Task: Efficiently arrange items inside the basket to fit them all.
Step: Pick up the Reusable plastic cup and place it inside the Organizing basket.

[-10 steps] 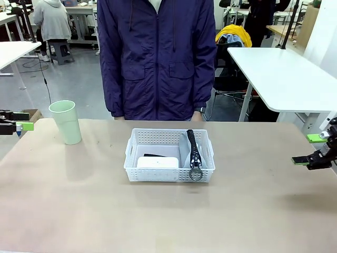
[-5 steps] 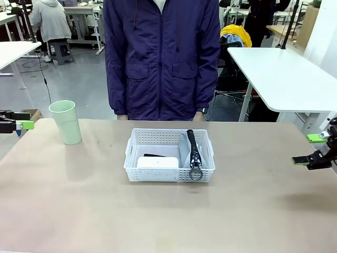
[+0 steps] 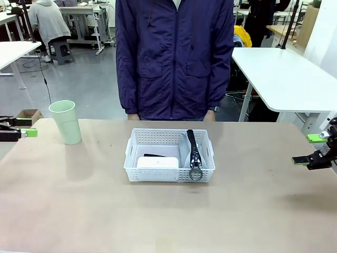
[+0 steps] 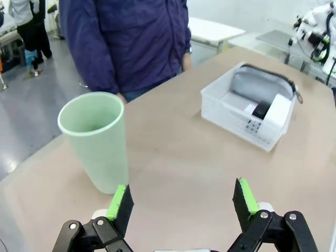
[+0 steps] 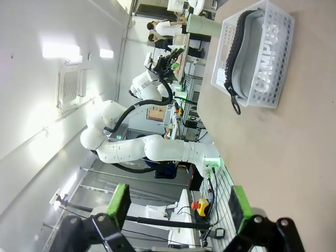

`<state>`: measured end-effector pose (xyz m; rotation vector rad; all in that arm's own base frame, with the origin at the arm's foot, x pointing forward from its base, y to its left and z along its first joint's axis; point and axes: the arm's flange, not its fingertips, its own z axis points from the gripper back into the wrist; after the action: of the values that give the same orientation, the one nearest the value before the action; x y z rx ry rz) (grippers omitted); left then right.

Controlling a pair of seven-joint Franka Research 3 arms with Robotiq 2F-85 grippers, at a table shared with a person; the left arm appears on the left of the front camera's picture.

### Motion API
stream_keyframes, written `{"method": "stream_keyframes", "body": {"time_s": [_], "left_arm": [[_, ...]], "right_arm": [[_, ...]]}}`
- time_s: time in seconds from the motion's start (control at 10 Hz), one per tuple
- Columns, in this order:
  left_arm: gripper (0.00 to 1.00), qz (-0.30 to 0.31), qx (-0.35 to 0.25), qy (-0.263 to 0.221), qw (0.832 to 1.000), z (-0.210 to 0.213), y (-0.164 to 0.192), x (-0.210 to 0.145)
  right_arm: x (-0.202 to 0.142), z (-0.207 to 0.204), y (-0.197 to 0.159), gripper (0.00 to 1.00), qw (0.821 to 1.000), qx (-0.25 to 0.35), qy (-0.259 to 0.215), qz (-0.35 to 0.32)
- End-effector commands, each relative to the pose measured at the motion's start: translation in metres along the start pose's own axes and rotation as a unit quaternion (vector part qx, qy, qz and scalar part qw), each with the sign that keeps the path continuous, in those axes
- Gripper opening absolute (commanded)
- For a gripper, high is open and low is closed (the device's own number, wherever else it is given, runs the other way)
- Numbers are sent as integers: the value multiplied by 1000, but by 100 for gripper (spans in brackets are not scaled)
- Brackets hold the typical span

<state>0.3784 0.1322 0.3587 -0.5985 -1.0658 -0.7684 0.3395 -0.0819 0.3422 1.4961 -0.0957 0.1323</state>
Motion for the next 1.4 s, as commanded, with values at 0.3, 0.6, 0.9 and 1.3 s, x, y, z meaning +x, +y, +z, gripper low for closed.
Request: {"method": "stream_keyframes", "body": {"time_s": [0.3, 0.6, 0.9, 1.3], "left_arm": [[100, -56, -10, 47, 997, -62, 51, -36], [100, -30, 16, 77, 996, -93, 86, -50], [100, -18, 23, 77, 997, -106, 102, -55], [100, -56, 20, 49, 997, -121, 106, -59]], "right_arm": [[-3, 4, 2, 100, 1000, 2, 7, 9], [-3, 4, 2, 100, 1000, 2, 7, 9], [-3, 4, 2, 100, 1000, 2, 7, 9], [-3, 4, 2, 100, 1000, 2, 7, 9]]}}
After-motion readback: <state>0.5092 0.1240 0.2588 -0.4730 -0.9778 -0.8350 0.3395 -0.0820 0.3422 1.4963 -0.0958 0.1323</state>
